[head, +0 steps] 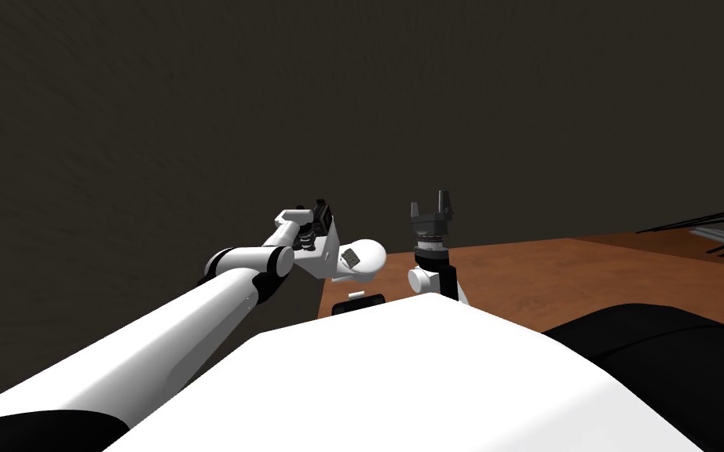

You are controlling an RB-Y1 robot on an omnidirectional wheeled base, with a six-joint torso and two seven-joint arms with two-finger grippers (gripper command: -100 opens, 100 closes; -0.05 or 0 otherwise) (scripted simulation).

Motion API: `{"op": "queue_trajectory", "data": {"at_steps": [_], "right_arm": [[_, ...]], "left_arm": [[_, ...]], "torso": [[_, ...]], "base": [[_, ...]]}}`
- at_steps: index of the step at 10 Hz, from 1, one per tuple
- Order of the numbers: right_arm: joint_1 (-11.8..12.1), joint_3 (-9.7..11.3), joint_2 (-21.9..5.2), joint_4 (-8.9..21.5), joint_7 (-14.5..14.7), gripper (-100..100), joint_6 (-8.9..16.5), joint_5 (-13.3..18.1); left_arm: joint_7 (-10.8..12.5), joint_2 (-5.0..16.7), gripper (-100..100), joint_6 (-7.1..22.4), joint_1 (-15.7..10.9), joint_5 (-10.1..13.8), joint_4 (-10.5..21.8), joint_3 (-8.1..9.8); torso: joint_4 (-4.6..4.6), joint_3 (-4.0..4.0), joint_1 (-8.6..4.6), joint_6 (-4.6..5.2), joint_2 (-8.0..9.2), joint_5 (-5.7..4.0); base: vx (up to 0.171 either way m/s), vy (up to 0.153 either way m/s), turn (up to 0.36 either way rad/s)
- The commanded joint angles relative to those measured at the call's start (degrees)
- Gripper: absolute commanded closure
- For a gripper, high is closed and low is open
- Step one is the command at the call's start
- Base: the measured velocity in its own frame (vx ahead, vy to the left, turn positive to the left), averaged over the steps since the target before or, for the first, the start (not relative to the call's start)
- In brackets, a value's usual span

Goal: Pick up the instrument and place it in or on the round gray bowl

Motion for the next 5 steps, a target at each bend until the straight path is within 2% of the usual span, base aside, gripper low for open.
{"op": "queue_trajectory", "data": {"at_steps": [1,3,4,5], "right_arm": [[0.00,0.00,0.00,0.00,0.00,0,0.00,0.00],[0.00,0.00,0.00,0.00,0.00,0,0.00,0.00],[0.00,0.00,0.00,0.00,0.00,0,0.00,0.00],[0.00,0.00,0.00,0.00,0.00,0,0.00,0.00]], "left_arm": [[0.00,0.00,100,0.00,0.00,0.00,0.00,0.00],[-0.01,0.01,100,0.04,-0.04,0.01,-0.02,0.01],[0.00,0.02,0,0.03,-0.04,0.01,-0.02,0.02],[-0.57,0.23,100,1.33,0.83,-0.22,-2.14,0.43]], "torso": [[0.00,0.00,0.00,0.00,0.00,0.00],[-0.07,-0.10,0.03,0.00,-0.14,0.02],[-0.08,-0.12,0.03,0.01,-0.16,0.02],[-0.08,-0.13,0.03,0.01,-0.17,0.02]], "base": [[0.000,0.000,0.000],[0.000,0.000,0.000],[0.000,0.000,0.000],[0.015,-0.026,0.022]]}}
